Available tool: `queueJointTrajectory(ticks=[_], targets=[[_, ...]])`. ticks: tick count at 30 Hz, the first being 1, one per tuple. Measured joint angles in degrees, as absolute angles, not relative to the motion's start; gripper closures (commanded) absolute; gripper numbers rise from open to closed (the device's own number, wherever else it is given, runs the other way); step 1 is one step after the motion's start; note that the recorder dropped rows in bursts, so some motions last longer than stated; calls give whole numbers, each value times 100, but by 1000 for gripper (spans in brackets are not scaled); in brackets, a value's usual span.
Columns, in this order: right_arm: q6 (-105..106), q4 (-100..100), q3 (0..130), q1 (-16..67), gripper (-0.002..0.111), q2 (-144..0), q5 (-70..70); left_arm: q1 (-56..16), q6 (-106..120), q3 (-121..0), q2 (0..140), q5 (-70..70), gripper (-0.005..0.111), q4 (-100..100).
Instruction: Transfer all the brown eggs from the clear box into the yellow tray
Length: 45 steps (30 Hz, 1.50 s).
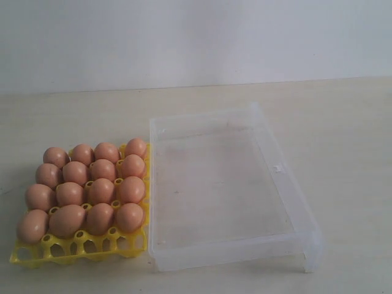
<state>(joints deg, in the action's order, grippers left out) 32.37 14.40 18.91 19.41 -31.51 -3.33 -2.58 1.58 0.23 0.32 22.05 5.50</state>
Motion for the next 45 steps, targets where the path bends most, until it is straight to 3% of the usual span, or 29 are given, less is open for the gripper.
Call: queueJointTrajectory(ticks=[14, 22, 45], targets=[[2589, 1355, 213, 1621, 108, -156, -1389, -258, 158, 23, 32, 2205, 107, 550], [2576, 1355, 27, 827, 108, -33, -1625, -258, 158, 23, 32, 2205, 107, 550], [2576, 1355, 27, 802, 108, -33, -1666, -258, 158, 23, 32, 2205, 107, 550]])
